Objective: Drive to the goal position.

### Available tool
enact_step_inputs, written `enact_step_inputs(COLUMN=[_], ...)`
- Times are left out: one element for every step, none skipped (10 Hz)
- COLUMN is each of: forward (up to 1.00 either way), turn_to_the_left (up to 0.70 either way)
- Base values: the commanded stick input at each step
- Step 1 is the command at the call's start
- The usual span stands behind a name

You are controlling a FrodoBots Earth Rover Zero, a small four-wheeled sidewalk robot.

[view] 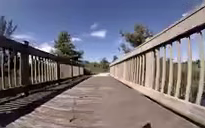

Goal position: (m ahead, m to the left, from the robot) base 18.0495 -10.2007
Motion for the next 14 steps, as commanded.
enact_step_inputs(forward=[0.85, 0.85, 0.85, 0.85, 0.85, 0.85, 0.85, 0.85, 0.85, 0.85, 0.85, 0.85, 0.85, 0.85], turn_to_the_left=[0.00, 0.00, 0.00, 0.00, 0.00, 0.00, 0.00, 0.00, 0.00, 0.00, 0.00, 0.00, 0.00, 0.00])
